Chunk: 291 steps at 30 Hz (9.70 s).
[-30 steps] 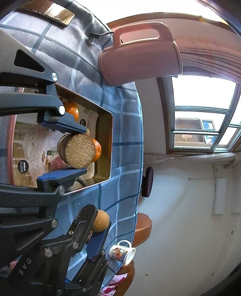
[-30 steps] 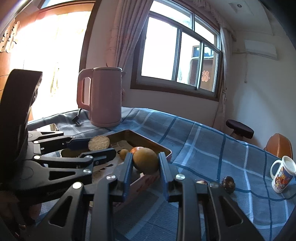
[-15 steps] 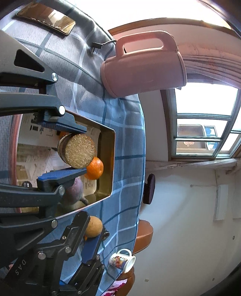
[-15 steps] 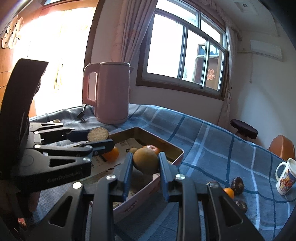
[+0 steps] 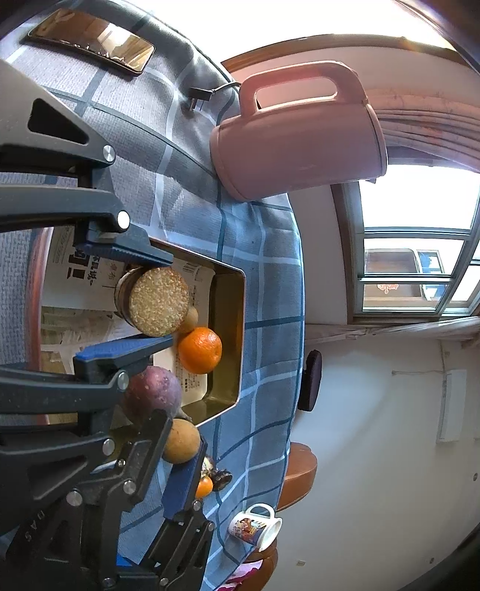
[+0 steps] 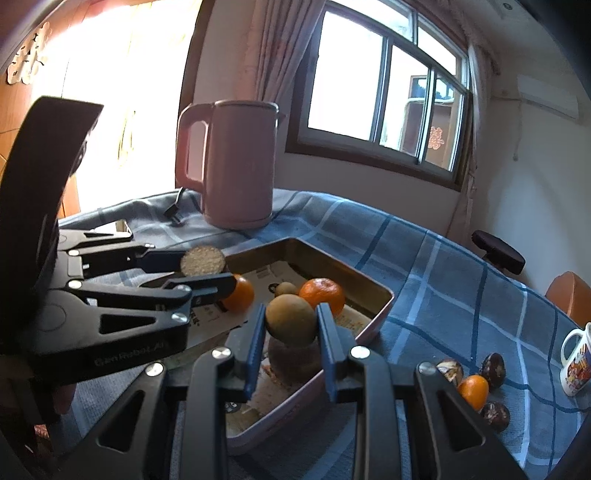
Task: Organize fruits
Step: 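Lower the biscuit cake into the tin with the left tool while right tool releases the kiwi there, then move both open tools back over the remaining items on the table, then grasp the bread roll with the left tool while right tool grasps a dark brown chestnut, then carry the bread roll in the left tool while right tool carries the chestnut toward the tin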
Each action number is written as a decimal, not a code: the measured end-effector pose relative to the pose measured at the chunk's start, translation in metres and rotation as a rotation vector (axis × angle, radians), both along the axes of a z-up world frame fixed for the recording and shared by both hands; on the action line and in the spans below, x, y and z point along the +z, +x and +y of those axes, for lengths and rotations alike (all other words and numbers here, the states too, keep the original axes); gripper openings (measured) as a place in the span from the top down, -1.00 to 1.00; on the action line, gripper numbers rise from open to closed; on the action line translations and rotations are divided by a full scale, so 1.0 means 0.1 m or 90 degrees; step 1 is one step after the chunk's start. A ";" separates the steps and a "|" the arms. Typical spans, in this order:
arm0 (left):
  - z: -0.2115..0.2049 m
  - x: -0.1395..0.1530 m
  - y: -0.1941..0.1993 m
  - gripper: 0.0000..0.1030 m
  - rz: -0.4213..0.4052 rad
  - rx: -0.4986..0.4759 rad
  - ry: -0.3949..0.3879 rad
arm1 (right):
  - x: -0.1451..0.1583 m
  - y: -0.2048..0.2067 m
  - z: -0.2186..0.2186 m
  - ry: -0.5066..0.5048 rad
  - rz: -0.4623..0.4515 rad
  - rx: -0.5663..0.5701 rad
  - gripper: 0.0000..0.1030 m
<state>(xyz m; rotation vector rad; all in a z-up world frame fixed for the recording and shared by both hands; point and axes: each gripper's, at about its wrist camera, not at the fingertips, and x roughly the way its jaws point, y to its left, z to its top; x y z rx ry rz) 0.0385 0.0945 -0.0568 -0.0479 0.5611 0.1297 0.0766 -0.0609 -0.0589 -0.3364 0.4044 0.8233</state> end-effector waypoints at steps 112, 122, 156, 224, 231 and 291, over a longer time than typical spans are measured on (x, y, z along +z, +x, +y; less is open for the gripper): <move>-1.71 -0.28 1.32 0.32 0.163 -0.219 0.016 | -0.20 1.06 -1.67 -0.025 0.151 -0.309 0.18; -1.62 -0.18 1.19 0.31 0.110 -0.210 -0.006 | -0.11 0.96 -1.70 0.001 0.121 -0.299 0.18; -1.58 -0.02 0.93 0.31 0.015 -0.181 0.008 | 0.02 0.77 -1.75 0.054 0.062 -0.267 0.18; -1.51 0.14 0.52 0.31 -0.100 -0.149 0.017 | 0.12 0.43 -1.75 0.087 -0.038 -0.236 0.18; -1.44 0.14 0.52 0.31 -0.092 -0.142 0.000 | 0.13 0.40 -1.73 0.082 -0.048 -0.239 0.18; -0.30 0.08 0.04 0.31 -0.061 -0.033 -0.013 | 0.11 0.15 -0.44 0.040 -0.018 -0.070 0.18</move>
